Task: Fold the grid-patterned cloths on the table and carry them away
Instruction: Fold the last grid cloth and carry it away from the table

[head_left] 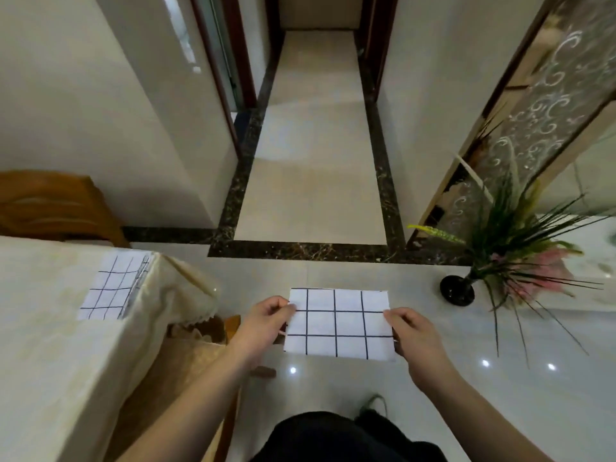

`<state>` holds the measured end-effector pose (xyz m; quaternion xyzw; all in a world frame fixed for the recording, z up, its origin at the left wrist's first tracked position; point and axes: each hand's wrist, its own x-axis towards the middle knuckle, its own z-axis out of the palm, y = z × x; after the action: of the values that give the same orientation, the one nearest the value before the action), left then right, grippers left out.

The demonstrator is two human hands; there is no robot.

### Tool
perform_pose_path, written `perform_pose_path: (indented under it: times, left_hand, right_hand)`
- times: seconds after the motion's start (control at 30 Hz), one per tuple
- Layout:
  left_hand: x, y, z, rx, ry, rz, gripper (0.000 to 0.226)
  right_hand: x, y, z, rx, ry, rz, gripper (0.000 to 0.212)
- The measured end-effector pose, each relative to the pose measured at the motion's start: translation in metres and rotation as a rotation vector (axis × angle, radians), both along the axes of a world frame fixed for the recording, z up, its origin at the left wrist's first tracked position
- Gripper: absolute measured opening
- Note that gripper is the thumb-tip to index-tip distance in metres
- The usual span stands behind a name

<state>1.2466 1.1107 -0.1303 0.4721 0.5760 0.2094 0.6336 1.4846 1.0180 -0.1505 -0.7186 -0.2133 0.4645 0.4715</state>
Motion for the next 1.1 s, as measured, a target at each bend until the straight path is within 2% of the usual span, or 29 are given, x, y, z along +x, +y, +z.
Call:
perform_pose_path:
  times: [0.3, 0.53, 0.83, 1.1]
  left_hand:
    - [0.042, 0.063, -0.002, -0.053, 0.007, 0.223, 0.018]
    - [0.058, 0.096, 0.013, -0.052, 0.113, 0.414, 0.019]
    - [0.014, 0.117, 0.001, -0.067, 0.186, 0.677, 0.019]
    - [-0.054, 0.158, -0.014, -0.058, 0.171, 0.828, 0.019]
  right_hand:
    - [0.06, 0.124, -0.01, 0.007, 0.017, 0.259, 0.014]
    - [0.073, 0.202, -0.004, 0.0, 0.009, 0.446, 0.009]
    - [0.017, 0.29, -0.014, -0.061, 0.057, 0.683, 0.007]
    - [-0.069, 0.372, -0.018, -0.077, -0.022, 0.889, 0.008]
